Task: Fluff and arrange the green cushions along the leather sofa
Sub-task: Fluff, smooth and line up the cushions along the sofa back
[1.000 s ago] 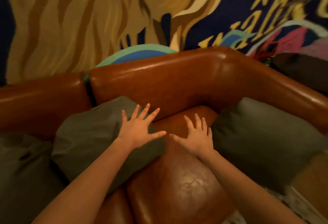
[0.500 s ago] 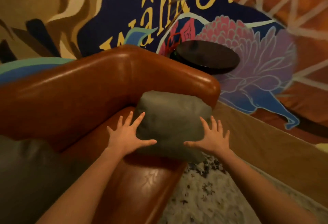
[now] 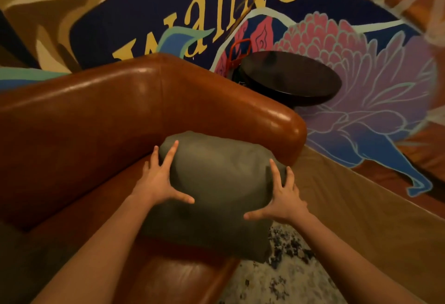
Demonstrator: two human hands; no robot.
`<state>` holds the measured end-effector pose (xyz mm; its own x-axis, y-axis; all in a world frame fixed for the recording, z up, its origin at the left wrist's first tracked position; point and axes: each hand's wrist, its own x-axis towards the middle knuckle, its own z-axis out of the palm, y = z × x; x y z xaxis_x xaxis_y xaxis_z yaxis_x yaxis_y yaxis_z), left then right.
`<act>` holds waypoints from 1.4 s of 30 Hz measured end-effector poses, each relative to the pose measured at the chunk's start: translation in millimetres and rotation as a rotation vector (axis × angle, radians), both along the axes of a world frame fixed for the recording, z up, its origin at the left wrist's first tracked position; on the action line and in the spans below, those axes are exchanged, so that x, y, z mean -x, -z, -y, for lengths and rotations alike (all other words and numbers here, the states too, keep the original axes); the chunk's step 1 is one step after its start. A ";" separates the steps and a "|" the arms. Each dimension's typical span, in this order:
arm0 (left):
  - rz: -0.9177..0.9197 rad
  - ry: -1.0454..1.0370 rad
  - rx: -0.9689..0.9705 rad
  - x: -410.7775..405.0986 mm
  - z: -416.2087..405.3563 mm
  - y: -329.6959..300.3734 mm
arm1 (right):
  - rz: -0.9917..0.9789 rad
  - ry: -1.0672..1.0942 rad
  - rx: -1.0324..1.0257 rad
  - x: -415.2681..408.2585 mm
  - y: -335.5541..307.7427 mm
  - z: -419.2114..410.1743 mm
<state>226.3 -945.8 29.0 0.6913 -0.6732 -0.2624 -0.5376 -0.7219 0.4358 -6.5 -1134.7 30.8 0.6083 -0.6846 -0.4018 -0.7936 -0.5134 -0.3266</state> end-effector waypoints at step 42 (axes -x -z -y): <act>0.070 -0.820 0.355 -68.9 -171.7 -55.6 | 0.194 -0.741 0.038 -286.4 -93.5 -93.1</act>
<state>295.2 -774.1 84.5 0.9974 0.0057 -0.0716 0.0537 -0.7198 0.6921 280.0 -1041.6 124.3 0.9710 -0.0811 -0.2248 -0.1672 -0.9028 -0.3963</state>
